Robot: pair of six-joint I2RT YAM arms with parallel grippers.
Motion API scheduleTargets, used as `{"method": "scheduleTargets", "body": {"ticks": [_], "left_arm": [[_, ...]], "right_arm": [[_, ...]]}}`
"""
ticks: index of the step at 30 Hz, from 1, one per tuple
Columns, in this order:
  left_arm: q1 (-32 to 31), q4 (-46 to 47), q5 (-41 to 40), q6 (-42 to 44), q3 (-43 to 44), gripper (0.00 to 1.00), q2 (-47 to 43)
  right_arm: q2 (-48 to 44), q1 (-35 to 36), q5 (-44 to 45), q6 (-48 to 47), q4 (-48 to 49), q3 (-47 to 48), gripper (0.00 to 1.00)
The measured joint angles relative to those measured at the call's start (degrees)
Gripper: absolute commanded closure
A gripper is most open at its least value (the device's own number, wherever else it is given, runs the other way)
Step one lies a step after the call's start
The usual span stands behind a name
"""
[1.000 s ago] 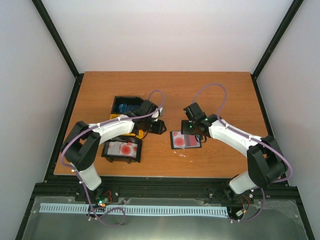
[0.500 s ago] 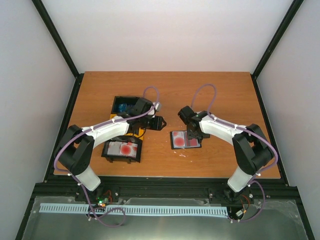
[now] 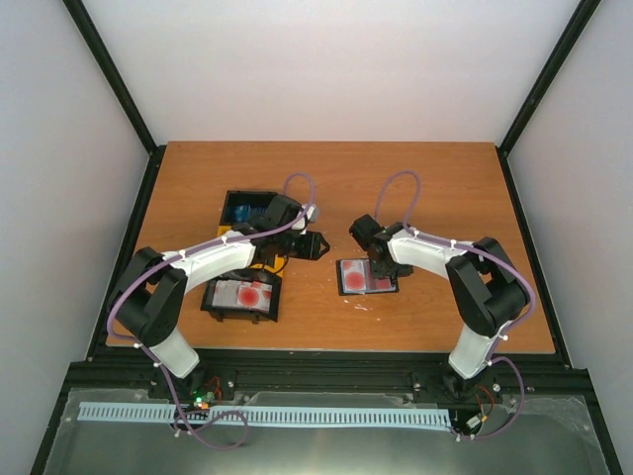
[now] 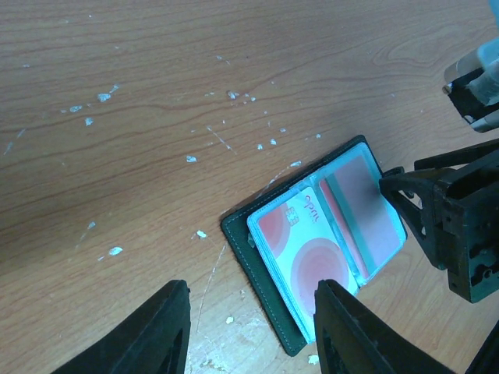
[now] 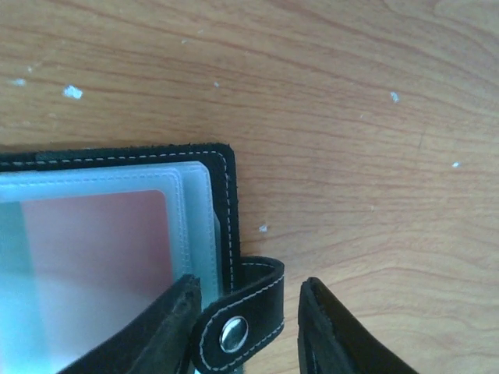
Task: Put the credit cards into the card holder
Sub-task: Close the card holder at the center of the board.
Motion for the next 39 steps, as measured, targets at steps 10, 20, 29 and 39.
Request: {"method": "scheduleTargets", "body": {"ticks": [10,20,29,39], "left_arm": [[0.0,0.4,0.0,-0.1,-0.3,0.54,0.0],[0.0,1.2,0.5,-1.2,-2.2,0.51,0.0],[0.0,1.2,-2.3,-2.6,-3.2,0.47,0.0],[0.0,1.2,-2.9,-3.9,-7.3,0.41,-2.1]], "right_arm": [[-0.1,0.0,2.1,-0.1,-0.5,-0.2,0.97],[-9.9,0.0,-5.0,0.5,-2.8,2.3,0.97],[-13.5,0.0,-20.3,3.0,0.0,4.3,0.97],[-12.8,0.0,-37.0,5.8,11.3,1.5,0.97]]}}
